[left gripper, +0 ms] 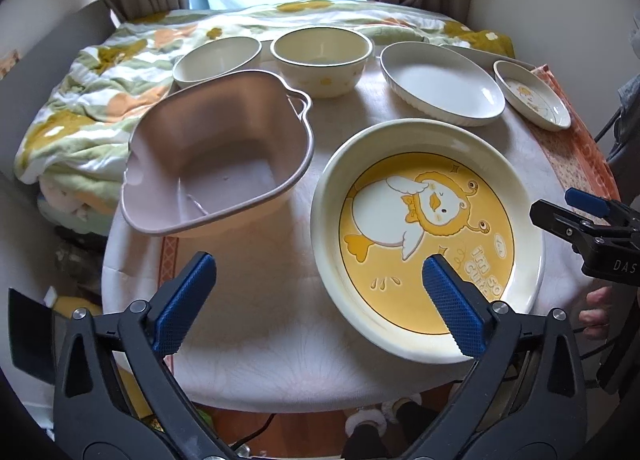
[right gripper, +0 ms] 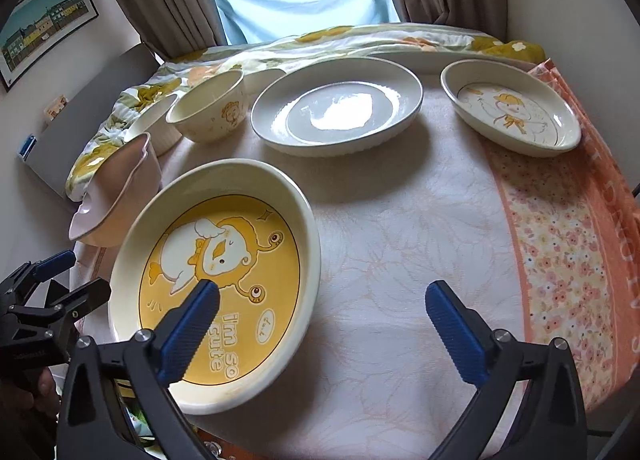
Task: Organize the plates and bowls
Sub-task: 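Open both grippers and move them to the plain white plate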
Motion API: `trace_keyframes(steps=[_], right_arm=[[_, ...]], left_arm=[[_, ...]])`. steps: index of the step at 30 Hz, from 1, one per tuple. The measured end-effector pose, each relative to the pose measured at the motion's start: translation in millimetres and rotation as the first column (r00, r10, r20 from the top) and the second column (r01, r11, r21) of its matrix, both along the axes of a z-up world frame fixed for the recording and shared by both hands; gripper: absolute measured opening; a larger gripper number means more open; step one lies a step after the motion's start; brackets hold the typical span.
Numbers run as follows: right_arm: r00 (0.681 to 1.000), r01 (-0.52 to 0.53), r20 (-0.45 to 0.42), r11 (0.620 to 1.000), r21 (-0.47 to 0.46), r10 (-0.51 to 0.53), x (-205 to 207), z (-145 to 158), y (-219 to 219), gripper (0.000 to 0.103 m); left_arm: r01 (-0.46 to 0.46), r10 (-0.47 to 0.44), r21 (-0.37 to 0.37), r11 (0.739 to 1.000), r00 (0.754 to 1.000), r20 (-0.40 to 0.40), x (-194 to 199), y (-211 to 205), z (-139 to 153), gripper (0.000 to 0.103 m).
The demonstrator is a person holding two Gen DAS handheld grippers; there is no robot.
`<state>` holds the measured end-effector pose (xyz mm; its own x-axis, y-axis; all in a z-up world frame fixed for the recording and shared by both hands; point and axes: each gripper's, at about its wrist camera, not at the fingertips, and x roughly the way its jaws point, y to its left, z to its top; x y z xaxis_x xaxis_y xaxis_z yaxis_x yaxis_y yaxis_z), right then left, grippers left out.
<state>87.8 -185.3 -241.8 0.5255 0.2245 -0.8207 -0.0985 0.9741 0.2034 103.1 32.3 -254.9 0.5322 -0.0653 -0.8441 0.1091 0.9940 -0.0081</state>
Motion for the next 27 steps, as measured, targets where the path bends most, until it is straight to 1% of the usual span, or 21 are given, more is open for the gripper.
trace_keyframes(steps=[2,4,6,8,10,11,13,15,16,18,20,22,24,27], right_arm=[[1.0,-0.01,0.014,1.0,-0.015,0.01,-3.4,17.2,-2.9,0.102],[0.999,-0.022,0.045,1.0,-0.015,0.023,-5.3,40.9,-8.1,0.102],[0.995,-0.022,0.1,1.0,-0.01,0.023,-7.9,68.0,-16.4,0.102],[0.992,-0.038,0.119,0.999,-0.01,0.039,-4.5,93.1,-23.8,0.102],[0.992,-0.046,0.119,0.998,-0.036,0.05,3.6,114.5,-30.7,0.102],[0.994,-0.047,0.1,0.998,-0.052,0.052,9.7,122.9,-34.5,0.102],[0.997,-0.004,0.072,0.997,-0.081,0.01,25.1,135.6,-45.8,0.102],[0.998,0.019,0.056,0.995,-0.103,-0.014,40.1,142.7,-60.4,0.103],[0.998,0.017,0.064,0.993,-0.114,-0.01,47.5,145.5,-66.6,0.103],[0.996,-0.01,0.091,0.991,-0.131,0.022,63.8,149.7,-78.3,0.103],[0.994,-0.053,0.084,0.987,-0.15,0.066,84.5,149.3,-88.6,0.103],[0.991,-0.103,0.071,0.983,-0.154,0.115,109.2,144.9,-98.1,0.102],[0.985,-0.16,0.039,0.977,-0.142,0.167,135.1,134.5,-105.3,0.103],[0.962,-0.272,-0.015,0.956,-0.106,0.272,174.1,112.6,-112.0,0.103]], left_arm=[[0.008,-0.008,-0.016,1.0,1.0,0.006,-2.3,-1.4,14.7,0.102],[0.011,-0.01,-0.022,1.0,1.0,0.007,0.3,-3.8,32.9,0.102],[0.019,-0.018,-0.055,0.998,1.0,0.024,3.4,-11.6,53.4,0.102],[0.021,-0.016,-0.096,0.995,0.998,0.056,10.1,-15.3,76.1,0.102],[0.02,-0.01,-0.124,0.992,0.997,0.078,19.5,-20.8,93.6,0.102],[0.011,0.0,-0.131,0.991,0.996,0.088,24.2,-21.5,101.0,0.102],[-0.016,0.029,-0.138,0.99,0.995,0.097,34.8,-24.2,110.6,0.102],[-0.04,0.054,-0.141,0.989,0.993,0.102,45.4,-27.7,116.8,0.102],[-0.052,0.066,-0.132,0.99,0.992,0.105,50.5,-30.1,119.3,0.103],[-0.077,0.089,-0.103,0.992,0.99,0.11,61.1,-37.9,121.4,0.102],[-0.099,0.109,-0.097,0.99,0.989,0.105,74.3,-47.0,120.6,0.103],[-0.124,0.134,-0.126,0.984,0.988,0.076,90.9,-53.7,114.0,0.102],[-0.183,0.188,-0.144,0.972,0.982,0.021,108.7,-58.1,100.8,0.102],[-0.252,0.251,-0.154,0.955,0.968,-0.026,133.0,-68.4,80.6,0.102]])
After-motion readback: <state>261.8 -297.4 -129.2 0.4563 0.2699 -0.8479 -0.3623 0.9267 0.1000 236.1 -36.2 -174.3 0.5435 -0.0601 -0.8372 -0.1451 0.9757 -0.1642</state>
